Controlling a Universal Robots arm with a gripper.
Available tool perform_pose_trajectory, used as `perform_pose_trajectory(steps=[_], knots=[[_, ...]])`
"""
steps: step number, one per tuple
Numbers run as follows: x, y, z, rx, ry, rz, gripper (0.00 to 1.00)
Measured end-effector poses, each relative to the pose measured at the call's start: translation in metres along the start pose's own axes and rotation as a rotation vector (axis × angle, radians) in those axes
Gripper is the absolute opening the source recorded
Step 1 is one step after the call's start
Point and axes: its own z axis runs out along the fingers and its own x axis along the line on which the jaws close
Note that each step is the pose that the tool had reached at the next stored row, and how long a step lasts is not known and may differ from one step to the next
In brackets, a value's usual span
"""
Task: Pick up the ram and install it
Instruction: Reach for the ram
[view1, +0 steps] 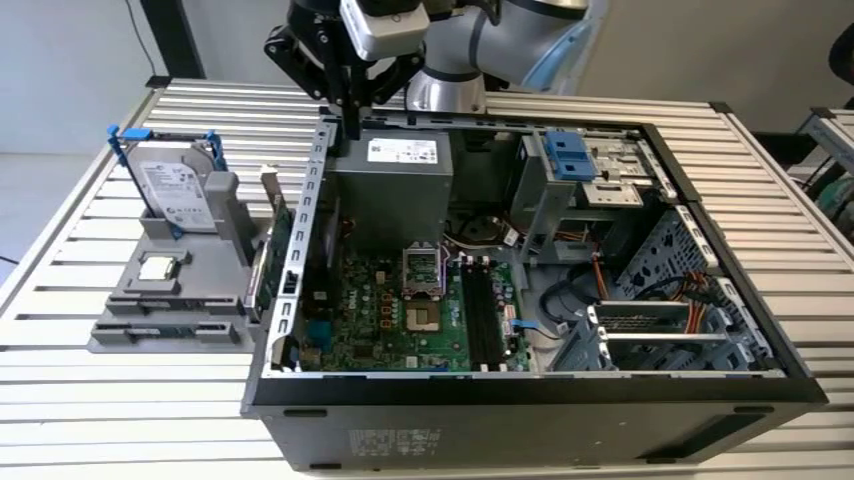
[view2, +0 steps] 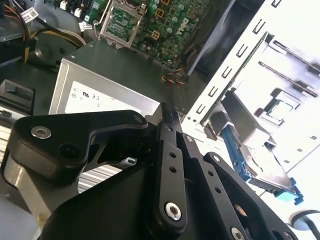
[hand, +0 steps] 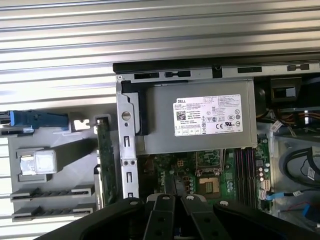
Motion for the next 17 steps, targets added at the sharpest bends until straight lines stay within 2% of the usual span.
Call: perform_pose_trajectory(steps=[8, 17], knots=[[0.0104, -0.0009, -0.0002, -0.0001, 0.0, 0.0, 0.0], [0.0182, -0.0017, -0.0004, 0.0, 0.0, -0.001, 0.0]])
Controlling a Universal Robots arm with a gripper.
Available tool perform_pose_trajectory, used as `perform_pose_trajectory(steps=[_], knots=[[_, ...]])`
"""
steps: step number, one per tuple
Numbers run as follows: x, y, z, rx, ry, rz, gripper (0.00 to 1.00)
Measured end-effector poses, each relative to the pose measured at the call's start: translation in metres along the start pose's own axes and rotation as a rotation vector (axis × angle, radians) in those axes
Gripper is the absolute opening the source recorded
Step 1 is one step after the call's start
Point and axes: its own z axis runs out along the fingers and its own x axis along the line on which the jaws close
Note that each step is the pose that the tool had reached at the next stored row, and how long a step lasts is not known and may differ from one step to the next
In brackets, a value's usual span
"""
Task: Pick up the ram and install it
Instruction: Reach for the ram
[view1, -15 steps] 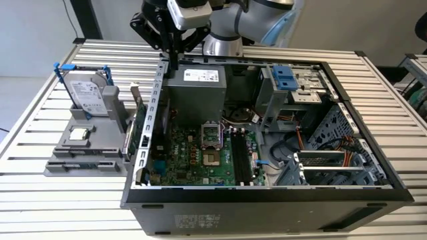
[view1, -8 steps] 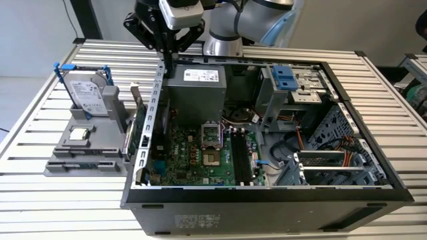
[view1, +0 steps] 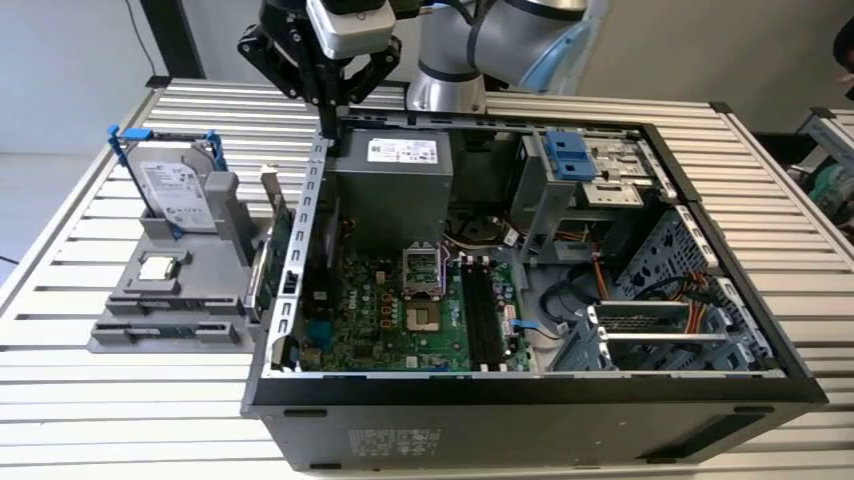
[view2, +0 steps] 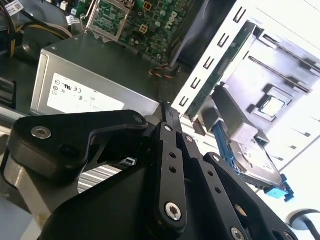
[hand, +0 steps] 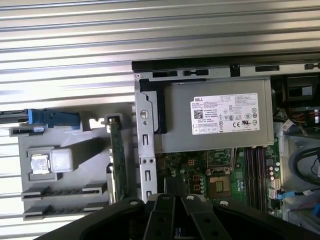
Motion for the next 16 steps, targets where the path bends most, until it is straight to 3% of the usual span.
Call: perform_pose_trajectory(steps=[16], knots=[[0.0115, -0.001, -0.0003, 0.0, 0.0, 0.0, 0.0]])
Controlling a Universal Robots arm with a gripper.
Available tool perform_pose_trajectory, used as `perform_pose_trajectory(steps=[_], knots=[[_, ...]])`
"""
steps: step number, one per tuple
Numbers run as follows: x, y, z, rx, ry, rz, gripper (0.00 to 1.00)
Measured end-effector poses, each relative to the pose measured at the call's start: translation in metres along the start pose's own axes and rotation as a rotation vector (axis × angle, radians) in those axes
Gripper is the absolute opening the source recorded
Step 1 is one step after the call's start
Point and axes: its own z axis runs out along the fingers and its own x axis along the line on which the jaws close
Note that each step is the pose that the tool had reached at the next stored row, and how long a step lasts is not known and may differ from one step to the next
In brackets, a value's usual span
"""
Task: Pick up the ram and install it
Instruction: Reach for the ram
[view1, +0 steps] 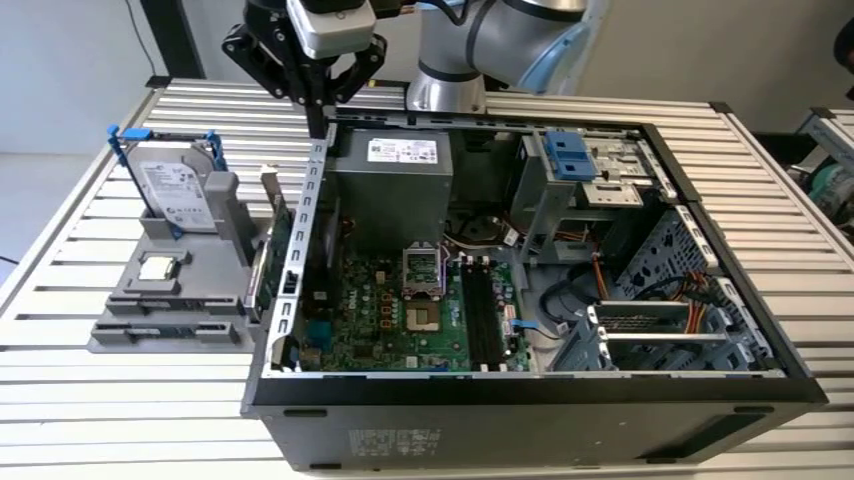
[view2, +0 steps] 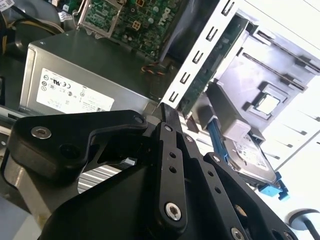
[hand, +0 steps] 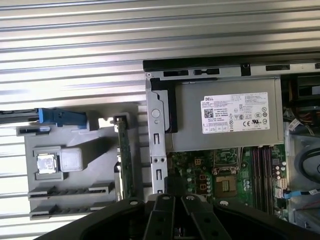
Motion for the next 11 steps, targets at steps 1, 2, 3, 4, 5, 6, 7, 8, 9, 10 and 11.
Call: perform_pose_trajectory(steps=[1, 2, 3, 4, 5, 6, 7, 8, 9, 10, 11], knots=[[0.0006, 0.0, 0.0, 0.0, 0.0, 0.0, 0.0], [0.0012, -0.0001, 0.0, 0.0, 0.0, 0.0, 0.0], [0.0017, -0.0001, -0.0001, 0.0001, 0.0001, 0.0, 0.0], [0.0024, -0.0002, -0.0001, 0.0001, 0.0, 0.0, 0.0], [0.003, -0.0003, -0.0001, 0.0, 0.0, 0.0, 0.0], [0.0035, -0.0003, -0.0001, 0.0, -0.0001, 0.0, 0.0], [0.0042, -0.0004, -0.0001, 0.0, -0.0001, 0.0, 0.0], [0.0047, -0.0004, -0.0001, 0.0, 0.0, 0.0, 0.0], [0.0054, -0.0005, -0.0001, 0.0, 0.0, 0.0, 0.0], [0.006, -0.0005, -0.0001, 0.0, 0.0, 0.0, 0.0], [0.0066, -0.0006, -0.0002, 0.0, 0.0, 0.0, 0.0]])
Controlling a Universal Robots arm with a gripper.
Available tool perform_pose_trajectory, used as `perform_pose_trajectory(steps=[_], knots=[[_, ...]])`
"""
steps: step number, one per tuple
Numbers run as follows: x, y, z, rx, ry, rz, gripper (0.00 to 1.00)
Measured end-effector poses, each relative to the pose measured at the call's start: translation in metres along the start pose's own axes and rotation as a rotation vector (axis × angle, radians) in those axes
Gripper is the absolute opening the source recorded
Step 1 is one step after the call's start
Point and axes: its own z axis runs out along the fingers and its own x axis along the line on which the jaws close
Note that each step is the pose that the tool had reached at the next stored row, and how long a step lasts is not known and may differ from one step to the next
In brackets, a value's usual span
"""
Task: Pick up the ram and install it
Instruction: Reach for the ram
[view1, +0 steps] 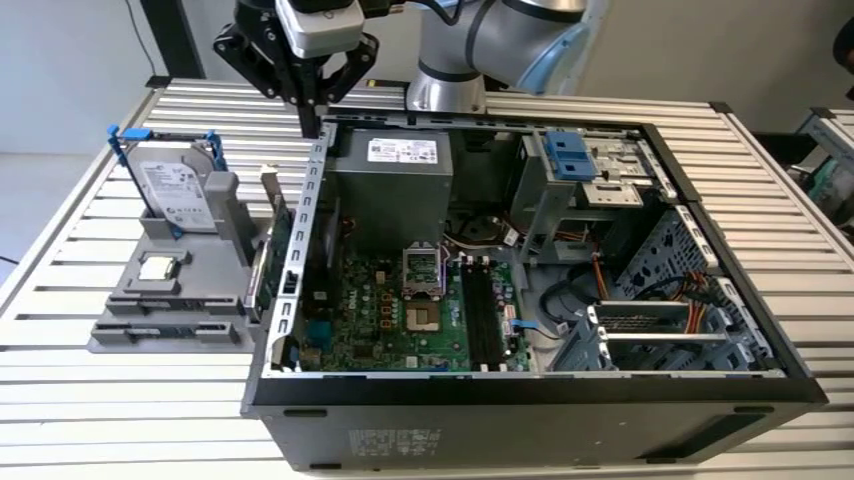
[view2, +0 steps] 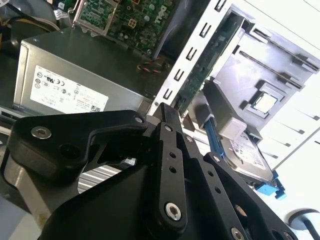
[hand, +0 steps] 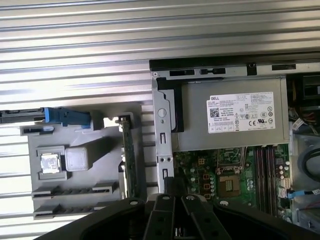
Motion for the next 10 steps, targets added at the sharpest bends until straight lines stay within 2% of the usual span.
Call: perform_pose_trajectory(steps=[10], knots=[[0.0059, -0.0005, -0.0001, 0.0, 0.0, 0.0, 0.0]])
